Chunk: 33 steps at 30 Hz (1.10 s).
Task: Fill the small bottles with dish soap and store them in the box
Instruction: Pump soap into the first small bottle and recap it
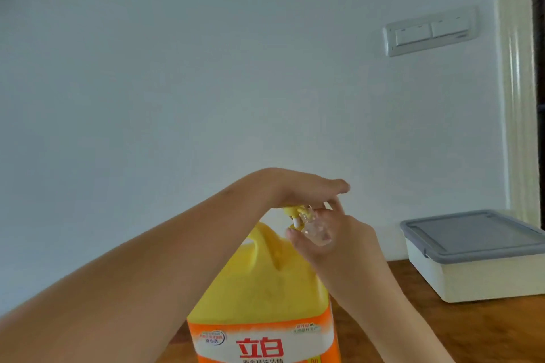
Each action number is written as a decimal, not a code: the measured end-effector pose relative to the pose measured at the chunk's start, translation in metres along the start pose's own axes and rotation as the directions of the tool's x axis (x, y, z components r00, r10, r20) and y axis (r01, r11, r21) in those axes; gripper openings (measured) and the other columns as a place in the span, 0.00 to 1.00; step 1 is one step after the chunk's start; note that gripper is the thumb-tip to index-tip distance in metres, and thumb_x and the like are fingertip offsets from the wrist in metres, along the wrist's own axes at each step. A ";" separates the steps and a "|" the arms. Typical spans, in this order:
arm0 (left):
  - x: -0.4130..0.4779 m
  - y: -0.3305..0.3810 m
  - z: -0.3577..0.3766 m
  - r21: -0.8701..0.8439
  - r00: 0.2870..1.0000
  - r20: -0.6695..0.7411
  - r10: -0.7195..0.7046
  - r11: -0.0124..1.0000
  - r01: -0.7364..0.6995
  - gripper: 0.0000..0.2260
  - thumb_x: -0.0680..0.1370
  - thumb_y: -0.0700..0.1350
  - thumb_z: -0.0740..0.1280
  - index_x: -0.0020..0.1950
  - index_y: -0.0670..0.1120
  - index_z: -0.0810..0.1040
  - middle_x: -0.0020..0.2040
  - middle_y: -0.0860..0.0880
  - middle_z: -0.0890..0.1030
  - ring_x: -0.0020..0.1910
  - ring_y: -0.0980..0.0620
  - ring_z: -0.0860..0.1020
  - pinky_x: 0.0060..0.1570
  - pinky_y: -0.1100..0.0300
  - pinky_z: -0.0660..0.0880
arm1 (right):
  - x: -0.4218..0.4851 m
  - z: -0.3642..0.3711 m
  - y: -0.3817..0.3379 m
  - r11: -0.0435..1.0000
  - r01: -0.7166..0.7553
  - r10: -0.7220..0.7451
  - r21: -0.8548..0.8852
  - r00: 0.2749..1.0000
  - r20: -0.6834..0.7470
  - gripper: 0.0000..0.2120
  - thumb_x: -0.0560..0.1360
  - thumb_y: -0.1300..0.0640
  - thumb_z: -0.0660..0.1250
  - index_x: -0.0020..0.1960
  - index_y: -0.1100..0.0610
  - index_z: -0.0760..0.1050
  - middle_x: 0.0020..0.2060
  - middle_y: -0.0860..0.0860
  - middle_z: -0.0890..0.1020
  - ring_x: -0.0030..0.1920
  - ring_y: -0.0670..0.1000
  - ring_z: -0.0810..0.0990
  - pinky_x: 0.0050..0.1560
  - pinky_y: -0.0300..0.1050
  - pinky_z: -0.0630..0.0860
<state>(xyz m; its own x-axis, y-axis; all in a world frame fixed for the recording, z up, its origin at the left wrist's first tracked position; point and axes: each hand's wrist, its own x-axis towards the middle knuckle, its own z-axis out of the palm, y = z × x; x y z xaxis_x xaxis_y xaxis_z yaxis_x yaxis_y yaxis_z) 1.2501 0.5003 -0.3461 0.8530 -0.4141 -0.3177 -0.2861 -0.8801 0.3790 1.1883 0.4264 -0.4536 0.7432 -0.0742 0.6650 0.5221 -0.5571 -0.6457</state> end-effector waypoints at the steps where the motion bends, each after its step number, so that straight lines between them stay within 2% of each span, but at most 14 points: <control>1: 0.001 0.001 -0.001 0.018 1.000 0.008 -0.003 1.000 0.003 0.28 0.82 0.61 0.47 0.63 0.47 0.79 0.49 0.49 0.84 0.51 0.48 0.79 0.58 0.54 0.72 | 0.000 0.002 0.002 1.000 -0.003 0.003 0.003 1.000 -0.012 0.15 0.72 0.42 0.69 0.56 0.45 0.75 0.38 0.35 0.76 0.34 0.31 0.72 0.38 0.19 0.67; 3: 0.006 -0.002 0.005 0.056 0.999 -0.049 -0.002 0.998 0.005 0.29 0.81 0.62 0.48 0.61 0.46 0.81 0.46 0.51 0.85 0.53 0.50 0.80 0.54 0.55 0.72 | 0.000 0.002 0.002 1.000 -0.015 0.015 0.007 1.000 -0.021 0.11 0.73 0.42 0.68 0.52 0.44 0.75 0.39 0.38 0.78 0.34 0.33 0.74 0.39 0.21 0.67; 5: 0.012 -0.007 0.017 0.040 0.987 -0.160 -0.001 0.999 0.007 0.29 0.80 0.61 0.49 0.57 0.46 0.84 0.39 0.55 0.84 0.48 0.54 0.78 0.47 0.59 0.70 | 0.002 0.002 0.003 0.988 0.035 -0.032 -0.149 0.999 0.020 0.08 0.75 0.42 0.64 0.52 0.42 0.74 0.44 0.42 0.80 0.41 0.36 0.77 0.37 0.25 0.67; 7: 0.016 -0.014 0.030 0.011 0.978 -0.211 0.000 1.000 0.002 0.28 0.79 0.61 0.49 0.56 0.46 0.84 0.44 0.52 0.84 0.48 0.53 0.78 0.54 0.56 0.70 | 0.001 0.005 0.008 0.955 0.055 -0.037 -0.290 0.997 0.067 0.14 0.76 0.41 0.61 0.56 0.47 0.76 0.45 0.42 0.79 0.48 0.41 0.77 0.35 0.27 0.63; 10: 0.016 -0.014 0.038 0.047 0.979 -0.205 -0.013 0.999 0.023 0.28 0.78 0.61 0.48 0.58 0.47 0.82 0.48 0.49 0.82 0.48 0.50 0.78 0.58 0.53 0.70 | -0.002 0.003 0.005 0.974 -0.083 0.101 -0.211 0.992 0.077 0.09 0.73 0.41 0.66 0.44 0.45 0.72 0.35 0.39 0.72 0.40 0.40 0.73 0.31 0.23 0.66; 12: 0.013 -0.009 0.028 0.027 0.985 -0.172 -0.022 0.999 0.027 0.28 0.79 0.62 0.49 0.59 0.48 0.82 0.47 0.50 0.80 0.50 0.50 0.77 0.55 0.54 0.68 | -0.001 0.002 0.001 0.980 -0.006 0.022 -0.201 0.996 0.082 0.12 0.74 0.41 0.66 0.40 0.43 0.65 0.33 0.38 0.70 0.38 0.39 0.71 0.34 0.22 0.66; 15: 0.005 -0.003 0.012 0.047 0.996 -0.088 -0.006 0.999 0.010 0.29 0.80 0.64 0.48 0.63 0.49 0.80 0.57 0.49 0.80 0.60 0.47 0.76 0.58 0.53 0.67 | 0.003 0.002 0.000 0.994 0.021 -0.017 -0.111 0.999 0.030 0.11 0.73 0.41 0.67 0.49 0.41 0.67 0.35 0.38 0.76 0.38 0.38 0.73 0.34 0.24 0.67; 17: 0.004 -0.002 0.009 0.069 0.997 -0.082 -0.008 0.998 0.014 0.29 0.80 0.65 0.48 0.64 0.49 0.79 0.59 0.47 0.80 0.61 0.45 0.77 0.60 0.51 0.69 | 0.005 0.005 0.000 0.995 0.018 -0.015 -0.097 1.000 0.027 0.11 0.72 0.40 0.67 0.49 0.41 0.69 0.34 0.38 0.77 0.36 0.36 0.74 0.34 0.23 0.67; 21: 0.014 -0.005 0.020 0.068 0.963 -0.265 -0.052 0.995 0.073 0.28 0.78 0.64 0.51 0.58 0.47 0.81 0.48 0.46 0.81 0.52 0.44 0.79 0.55 0.50 0.72 | 0.008 0.006 0.007 0.990 -0.001 0.001 -0.138 1.000 0.002 0.08 0.72 0.40 0.66 0.46 0.43 0.74 0.32 0.37 0.77 0.32 0.33 0.74 0.36 0.22 0.67; 23: 0.018 -0.010 0.028 0.029 0.949 -0.309 -0.060 0.997 0.072 0.28 0.78 0.63 0.51 0.57 0.47 0.81 0.51 0.46 0.81 0.52 0.45 0.79 0.56 0.51 0.72 | 0.009 0.007 0.008 0.967 0.025 -0.014 -0.252 0.999 0.048 0.09 0.74 0.39 0.62 0.45 0.44 0.76 0.36 0.40 0.79 0.37 0.38 0.77 0.35 0.28 0.68; 24: 0.020 -0.013 0.031 -0.002 0.949 -0.309 -0.068 0.998 0.071 0.28 0.77 0.63 0.50 0.57 0.47 0.81 0.53 0.46 0.82 0.53 0.44 0.79 0.58 0.50 0.72 | 0.007 0.008 0.010 0.956 0.030 -0.008 -0.291 0.997 0.074 0.10 0.75 0.40 0.62 0.41 0.44 0.74 0.35 0.40 0.78 0.35 0.39 0.77 0.34 0.29 0.67; 26: 0.021 -0.017 0.038 -0.021 0.953 -0.294 -0.068 0.998 0.065 0.28 0.77 0.62 0.49 0.57 0.47 0.82 0.54 0.45 0.82 0.53 0.43 0.80 0.59 0.48 0.73 | 0.004 0.009 0.012 0.973 -0.027 0.049 -0.229 0.995 0.089 0.12 0.72 0.41 0.67 0.35 0.44 0.70 0.29 0.39 0.73 0.29 0.36 0.72 0.35 0.24 0.67; 28: 0.021 -0.017 0.041 0.000 0.955 -0.293 -0.056 0.998 0.059 0.27 0.77 0.61 0.48 0.56 0.48 0.81 0.53 0.46 0.83 0.52 0.44 0.80 0.59 0.48 0.73 | 0.000 0.007 0.013 0.986 -0.076 0.085 -0.150 0.995 0.056 0.11 0.70 0.42 0.70 0.36 0.44 0.70 0.28 0.37 0.72 0.28 0.34 0.70 0.36 0.19 0.65; 33: 0.014 -0.012 0.023 -0.057 0.966 -0.257 -0.001 0.998 -0.015 0.25 0.79 0.60 0.51 0.56 0.49 0.83 0.54 0.48 0.83 0.54 0.48 0.79 0.58 0.53 0.71 | 0.004 0.001 -0.001 0.987 -0.016 0.028 -0.157 0.997 0.076 0.16 0.72 0.41 0.68 0.36 0.38 0.60 0.27 0.37 0.72 0.28 0.32 0.69 0.37 0.20 0.66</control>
<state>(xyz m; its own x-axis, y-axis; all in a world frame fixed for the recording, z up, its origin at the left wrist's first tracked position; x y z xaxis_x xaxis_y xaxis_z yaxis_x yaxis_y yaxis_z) 1.2554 0.4996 -0.3748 0.9368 -0.3398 -0.0835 -0.2731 -0.8593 0.4325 1.1917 0.4274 -0.4508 0.7874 -0.0265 0.6158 0.4379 -0.6790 -0.5892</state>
